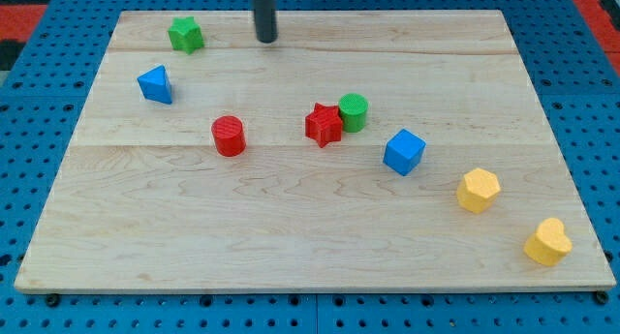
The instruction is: Move the blue triangle near the left center
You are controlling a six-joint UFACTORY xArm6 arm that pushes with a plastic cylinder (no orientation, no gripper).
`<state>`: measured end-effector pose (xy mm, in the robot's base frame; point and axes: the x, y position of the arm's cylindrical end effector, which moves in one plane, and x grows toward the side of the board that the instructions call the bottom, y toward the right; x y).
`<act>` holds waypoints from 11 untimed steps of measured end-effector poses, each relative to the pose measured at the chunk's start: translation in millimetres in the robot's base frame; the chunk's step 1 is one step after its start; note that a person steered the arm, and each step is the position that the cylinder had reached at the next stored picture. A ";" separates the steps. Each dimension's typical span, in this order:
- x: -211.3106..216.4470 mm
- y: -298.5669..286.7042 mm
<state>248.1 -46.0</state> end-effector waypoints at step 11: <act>157.5 -125.7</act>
